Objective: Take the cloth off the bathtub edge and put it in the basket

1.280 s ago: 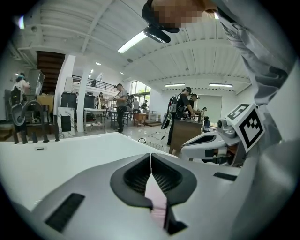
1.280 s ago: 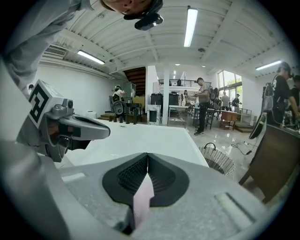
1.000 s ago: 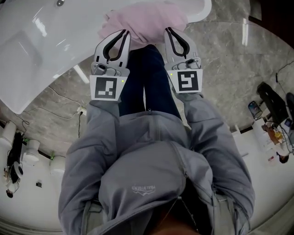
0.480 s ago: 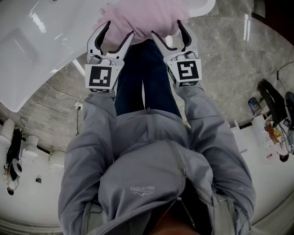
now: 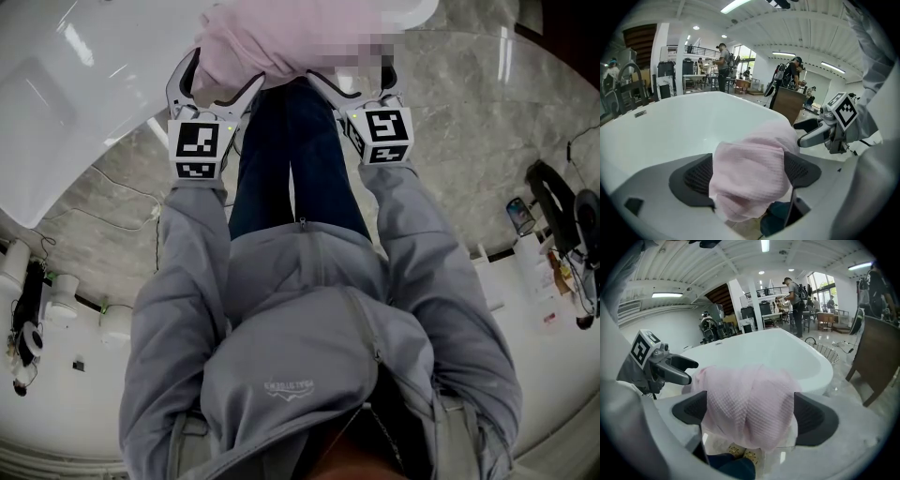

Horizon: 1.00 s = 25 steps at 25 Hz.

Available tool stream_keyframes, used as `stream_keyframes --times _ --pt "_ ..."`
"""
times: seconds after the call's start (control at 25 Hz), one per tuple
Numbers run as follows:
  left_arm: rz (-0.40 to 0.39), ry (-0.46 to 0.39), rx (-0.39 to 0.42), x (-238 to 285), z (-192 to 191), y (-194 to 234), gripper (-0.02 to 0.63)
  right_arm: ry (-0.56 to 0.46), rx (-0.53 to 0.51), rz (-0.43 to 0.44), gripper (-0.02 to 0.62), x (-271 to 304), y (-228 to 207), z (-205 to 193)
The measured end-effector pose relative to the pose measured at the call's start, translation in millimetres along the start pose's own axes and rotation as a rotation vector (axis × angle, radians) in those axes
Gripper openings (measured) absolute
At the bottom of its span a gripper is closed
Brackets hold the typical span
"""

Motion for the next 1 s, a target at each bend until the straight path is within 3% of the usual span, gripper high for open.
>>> stream_keyframes --times 0.52,0.8,1.0 --pt "-0.119 0.202 -0.076 20 -16 14 0.456 0.117 0.036 0.06 0.563 30 -4 -17" --pt "-0.169 0.341 -0.044 29 -21 11 0.456 0.173 0.044 0.151 0.562 42 5 -16" --pt "-0.165 0.429 0.073 48 -12 -3 0.456 0.197 0.082 0.185 0.561 43 9 -14"
Point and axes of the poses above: the fingertips, and each gripper's own axes: x forward along the fingers, y to its left, z out of its top, the point moved 9 cm from there along -x, backward along the fingers, and after that the axes turned 12 degrees about -z, right-handed, at the moved point
